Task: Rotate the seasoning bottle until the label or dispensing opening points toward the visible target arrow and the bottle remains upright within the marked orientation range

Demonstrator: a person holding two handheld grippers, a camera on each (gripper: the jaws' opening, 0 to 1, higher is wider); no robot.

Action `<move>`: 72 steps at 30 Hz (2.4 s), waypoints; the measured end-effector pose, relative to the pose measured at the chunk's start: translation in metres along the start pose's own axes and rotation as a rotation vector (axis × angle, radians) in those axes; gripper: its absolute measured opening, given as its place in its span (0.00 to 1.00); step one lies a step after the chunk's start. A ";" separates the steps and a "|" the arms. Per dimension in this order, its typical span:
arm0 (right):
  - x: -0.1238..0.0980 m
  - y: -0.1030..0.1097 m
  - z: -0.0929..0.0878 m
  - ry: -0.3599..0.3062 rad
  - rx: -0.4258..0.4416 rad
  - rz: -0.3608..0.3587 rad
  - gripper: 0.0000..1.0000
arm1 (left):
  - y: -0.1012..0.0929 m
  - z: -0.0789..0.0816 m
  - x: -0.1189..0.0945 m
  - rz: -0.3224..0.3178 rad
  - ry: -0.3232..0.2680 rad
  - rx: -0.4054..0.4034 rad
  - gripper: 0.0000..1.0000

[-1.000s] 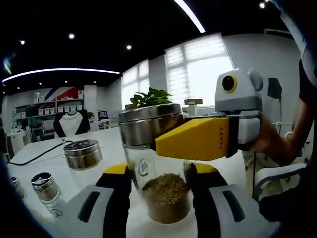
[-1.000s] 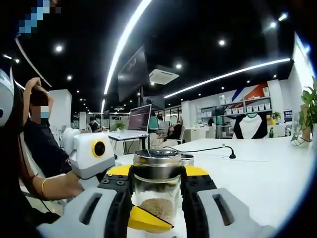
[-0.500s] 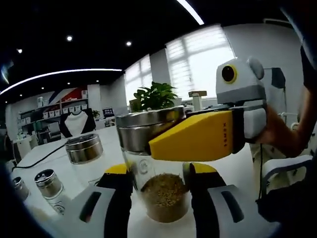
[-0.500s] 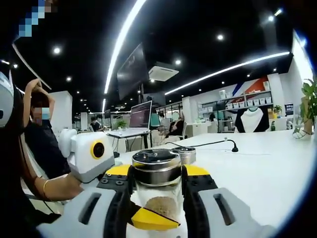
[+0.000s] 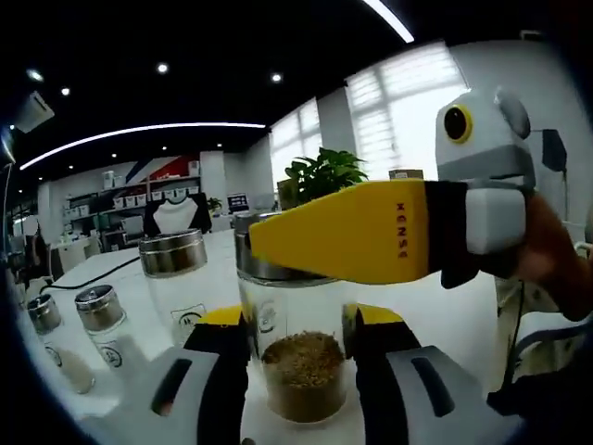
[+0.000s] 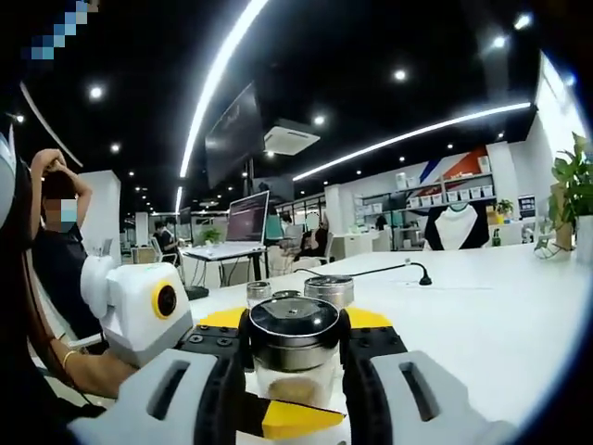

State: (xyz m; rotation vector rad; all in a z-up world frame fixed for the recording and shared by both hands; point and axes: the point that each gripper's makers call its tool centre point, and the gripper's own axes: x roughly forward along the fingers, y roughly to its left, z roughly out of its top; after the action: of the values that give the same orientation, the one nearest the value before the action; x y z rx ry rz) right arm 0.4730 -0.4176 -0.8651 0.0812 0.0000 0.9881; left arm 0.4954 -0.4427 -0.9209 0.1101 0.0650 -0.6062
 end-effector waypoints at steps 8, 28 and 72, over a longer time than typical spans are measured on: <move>0.003 0.007 -0.005 0.034 -0.065 -0.070 0.37 | 0.000 -0.002 -0.006 0.052 -0.031 -0.071 0.45; 0.007 0.008 -0.017 0.069 -0.137 -0.210 0.40 | 0.002 -0.004 -0.012 0.155 -0.010 -0.068 0.45; 0.013 0.014 -0.018 -0.004 -0.127 -0.131 0.41 | 0.003 -0.009 -0.023 0.242 -0.021 -0.059 0.45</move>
State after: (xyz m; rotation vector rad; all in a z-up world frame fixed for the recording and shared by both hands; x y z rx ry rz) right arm 0.4685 -0.3978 -0.8812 -0.0331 -0.0604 0.8551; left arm 0.4781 -0.4264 -0.9271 0.0535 0.0483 -0.3631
